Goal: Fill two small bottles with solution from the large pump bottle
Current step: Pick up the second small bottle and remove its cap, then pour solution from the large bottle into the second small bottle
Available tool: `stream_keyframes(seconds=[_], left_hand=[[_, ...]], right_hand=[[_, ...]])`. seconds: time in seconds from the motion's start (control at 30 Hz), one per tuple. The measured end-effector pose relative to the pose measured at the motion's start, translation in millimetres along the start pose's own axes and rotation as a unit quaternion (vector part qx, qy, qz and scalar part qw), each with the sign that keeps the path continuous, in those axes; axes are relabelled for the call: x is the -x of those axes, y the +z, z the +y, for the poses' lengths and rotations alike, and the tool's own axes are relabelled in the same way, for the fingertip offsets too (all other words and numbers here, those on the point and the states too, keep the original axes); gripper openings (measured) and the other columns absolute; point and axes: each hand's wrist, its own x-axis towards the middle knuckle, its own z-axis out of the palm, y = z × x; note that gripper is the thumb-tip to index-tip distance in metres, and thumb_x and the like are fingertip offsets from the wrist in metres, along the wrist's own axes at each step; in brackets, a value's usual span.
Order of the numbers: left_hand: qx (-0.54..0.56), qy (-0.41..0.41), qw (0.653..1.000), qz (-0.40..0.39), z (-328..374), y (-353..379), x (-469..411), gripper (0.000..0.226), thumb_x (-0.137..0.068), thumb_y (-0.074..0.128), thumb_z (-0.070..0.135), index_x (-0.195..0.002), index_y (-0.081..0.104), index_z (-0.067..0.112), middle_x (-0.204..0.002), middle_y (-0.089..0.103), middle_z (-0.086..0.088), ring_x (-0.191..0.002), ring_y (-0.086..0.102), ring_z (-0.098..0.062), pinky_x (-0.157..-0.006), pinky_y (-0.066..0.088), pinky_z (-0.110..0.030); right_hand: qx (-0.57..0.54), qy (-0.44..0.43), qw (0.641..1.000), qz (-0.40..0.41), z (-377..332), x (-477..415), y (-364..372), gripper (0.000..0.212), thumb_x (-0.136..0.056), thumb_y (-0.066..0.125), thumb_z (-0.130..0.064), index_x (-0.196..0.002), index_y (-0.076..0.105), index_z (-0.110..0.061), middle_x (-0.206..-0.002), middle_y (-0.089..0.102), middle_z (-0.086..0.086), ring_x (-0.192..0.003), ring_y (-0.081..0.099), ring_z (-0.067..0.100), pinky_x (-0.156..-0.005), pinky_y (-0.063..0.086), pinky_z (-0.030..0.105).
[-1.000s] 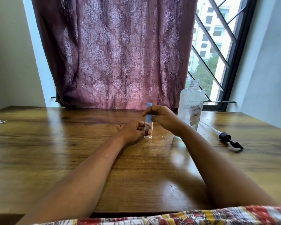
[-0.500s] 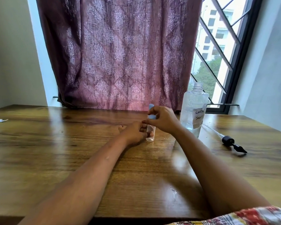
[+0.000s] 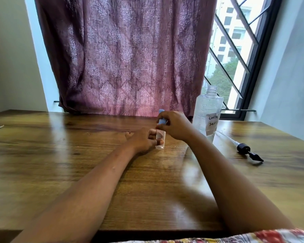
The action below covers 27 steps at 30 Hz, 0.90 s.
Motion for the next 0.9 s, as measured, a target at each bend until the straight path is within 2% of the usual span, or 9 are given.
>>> stream_keyframes(seconds=[0.03,0.1,0.17,0.27,0.37,0.5,0.63,0.8,0.9], left_hand=[[-0.007,0.005,1.0,0.007,0,0,0,0.033,-0.078,0.068,0.048,-0.108,0.065,0.033,-0.104,0.069,0.017,-0.111,0.054,-0.007,-0.104,0.012,-0.046],[0.005,0.006,1.0,0.001,-1,1,0,0.037,-0.078,0.068,0.047,-0.112,0.064,0.033,-0.113,0.068,0.014,-0.116,0.053,-0.009,-0.106,0.01,-0.048],[0.027,0.004,0.999,-0.018,0,1,0,0.037,-0.079,0.069,0.044,-0.113,0.064,0.032,-0.115,0.068,0.012,-0.118,0.054,-0.012,-0.11,0.012,-0.053],[0.019,0.0,1.0,0.007,0,2,1,0.029,-0.079,0.068,0.046,-0.105,0.066,0.034,-0.1,0.069,0.019,-0.111,0.055,-0.008,-0.108,0.013,-0.053],[-0.041,-0.018,0.997,0.064,-2,1,2,0.025,-0.078,0.064,0.053,-0.1,0.065,0.04,-0.094,0.067,0.022,-0.101,0.049,-0.005,-0.105,0.009,-0.053],[-0.057,-0.029,0.995,0.076,-6,0,1,0.036,-0.077,0.063,0.057,-0.108,0.064,0.039,-0.108,0.068,0.017,-0.113,0.054,-0.013,-0.106,0.011,-0.055],[-0.077,-0.034,0.993,0.08,-6,1,0,0.036,-0.079,0.063,0.054,-0.112,0.061,0.039,-0.114,0.067,0.015,-0.117,0.052,-0.014,-0.106,0.013,-0.054],[-0.065,-0.029,0.993,0.096,-4,2,2,0.041,-0.073,0.066,0.06,-0.109,0.061,0.041,-0.111,0.067,0.017,-0.114,0.052,-0.012,-0.102,0.014,-0.05],[-0.046,-0.038,0.992,0.112,0,0,1,0.054,-0.067,0.066,0.066,-0.114,0.057,0.041,-0.113,0.067,0.017,-0.115,0.052,-0.012,-0.104,0.014,-0.053]], right_hand=[[-0.039,0.009,0.999,0.036,1,-2,-4,0.016,-0.079,0.072,-0.02,-0.093,0.067,-0.016,-0.082,0.06,-0.005,-0.075,0.057,0.012,-0.059,0.035,0.005],[-0.158,0.04,0.981,0.104,5,-3,-13,0.021,-0.076,0.075,-0.016,-0.095,0.065,-0.017,-0.089,0.063,-0.005,-0.077,0.059,0.011,-0.067,0.047,0.016],[-0.221,0.076,0.968,0.09,10,0,-16,0.032,-0.075,0.075,-0.011,-0.104,0.064,-0.017,-0.096,0.062,-0.003,-0.087,0.059,0.014,-0.078,0.051,0.029],[-0.133,0.12,0.984,-0.01,19,5,-2,0.035,-0.078,0.072,-0.013,-0.112,0.066,-0.018,-0.105,0.066,0.004,-0.096,0.061,0.019,-0.085,0.05,0.031],[-0.075,0.155,0.985,0.017,22,7,14,0.017,-0.08,0.07,-0.018,-0.095,0.073,-0.011,-0.098,0.07,0.008,-0.093,0.063,0.021,-0.074,0.041,0.022],[-0.025,0.189,0.981,0.034,31,15,26,0.011,-0.079,0.071,-0.016,-0.081,0.069,-0.005,-0.092,0.068,0.012,-0.089,0.06,0.025,-0.069,0.039,0.026],[0.033,0.182,0.983,0.016,32,19,33,0.015,-0.076,0.074,-0.016,-0.083,0.068,-0.004,-0.095,0.067,0.013,-0.092,0.06,0.027,-0.076,0.044,0.033],[0.07,0.175,0.982,0.014,26,19,27,0.018,-0.07,0.077,-0.011,-0.079,0.065,-0.003,-0.093,0.067,0.014,-0.09,0.06,0.028,-0.071,0.045,0.032],[0.043,0.159,0.984,0.071,12,15,15,0.014,-0.07,0.075,-0.011,-0.076,0.065,-0.005,-0.086,0.069,0.014,-0.081,0.063,0.029,-0.067,0.047,0.032]])
